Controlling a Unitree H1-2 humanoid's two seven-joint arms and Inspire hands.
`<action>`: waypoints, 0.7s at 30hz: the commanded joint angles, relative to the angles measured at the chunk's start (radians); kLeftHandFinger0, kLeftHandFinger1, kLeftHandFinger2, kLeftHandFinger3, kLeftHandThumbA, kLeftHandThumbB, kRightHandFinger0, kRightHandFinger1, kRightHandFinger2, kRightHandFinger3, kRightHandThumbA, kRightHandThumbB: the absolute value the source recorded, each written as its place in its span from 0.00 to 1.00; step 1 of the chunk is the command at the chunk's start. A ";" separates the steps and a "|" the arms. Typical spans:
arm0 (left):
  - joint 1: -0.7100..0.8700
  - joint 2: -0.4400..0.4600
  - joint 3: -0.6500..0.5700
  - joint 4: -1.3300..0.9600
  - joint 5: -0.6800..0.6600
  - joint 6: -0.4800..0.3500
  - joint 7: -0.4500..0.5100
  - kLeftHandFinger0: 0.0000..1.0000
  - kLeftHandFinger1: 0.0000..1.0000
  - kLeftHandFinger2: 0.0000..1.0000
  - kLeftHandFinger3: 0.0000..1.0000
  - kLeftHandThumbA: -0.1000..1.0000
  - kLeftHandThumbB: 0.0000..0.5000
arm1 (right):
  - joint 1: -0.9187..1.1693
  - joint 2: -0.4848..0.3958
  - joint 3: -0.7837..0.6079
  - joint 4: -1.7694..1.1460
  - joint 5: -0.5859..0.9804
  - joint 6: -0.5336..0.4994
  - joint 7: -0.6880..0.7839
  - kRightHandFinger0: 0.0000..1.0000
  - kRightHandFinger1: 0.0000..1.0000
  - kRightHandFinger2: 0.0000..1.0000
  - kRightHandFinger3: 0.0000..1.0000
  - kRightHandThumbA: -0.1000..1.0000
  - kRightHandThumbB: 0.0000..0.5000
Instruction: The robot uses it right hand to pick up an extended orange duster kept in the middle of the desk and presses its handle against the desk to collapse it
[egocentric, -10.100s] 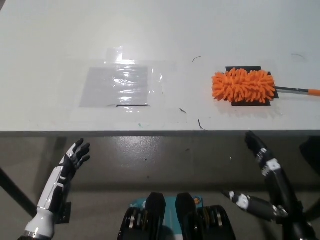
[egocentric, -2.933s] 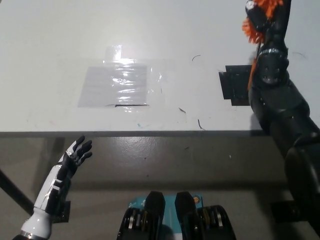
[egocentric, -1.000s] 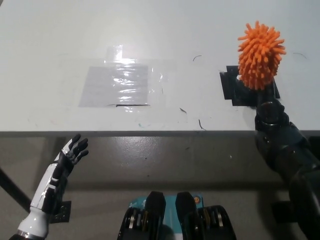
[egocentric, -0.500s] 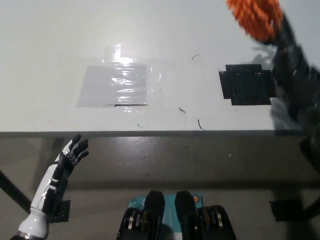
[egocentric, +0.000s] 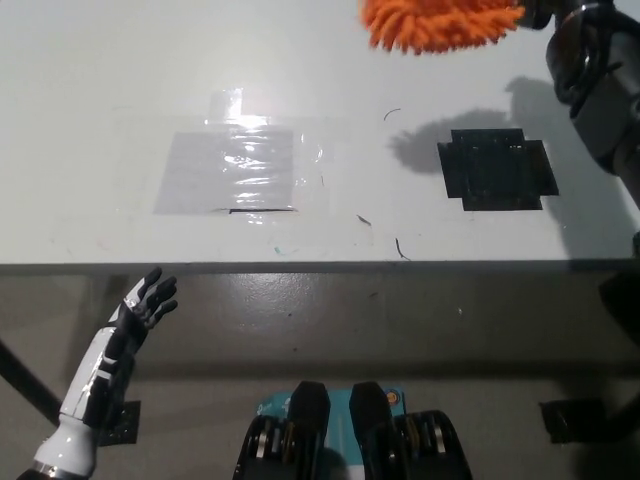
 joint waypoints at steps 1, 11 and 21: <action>-0.001 0.024 -0.004 -0.030 -0.016 -0.008 -0.022 1.00 1.00 1.00 1.00 1.00 0.60 | -0.039 -0.002 0.031 -0.004 -0.077 0.041 0.043 0.00 0.00 0.14 0.37 0.00 0.35; 0.002 0.029 -0.002 -0.046 -0.013 0.025 -0.022 1.00 1.00 1.00 1.00 1.00 0.63 | -0.016 0.032 0.078 0.023 -0.112 0.195 0.458 1.00 1.00 1.00 1.00 0.63 0.92; -0.003 0.031 0.002 -0.043 -0.014 0.021 -0.023 1.00 1.00 1.00 1.00 1.00 0.62 | -0.056 0.004 0.097 0.017 -0.127 0.128 0.685 1.00 1.00 1.00 1.00 0.82 1.00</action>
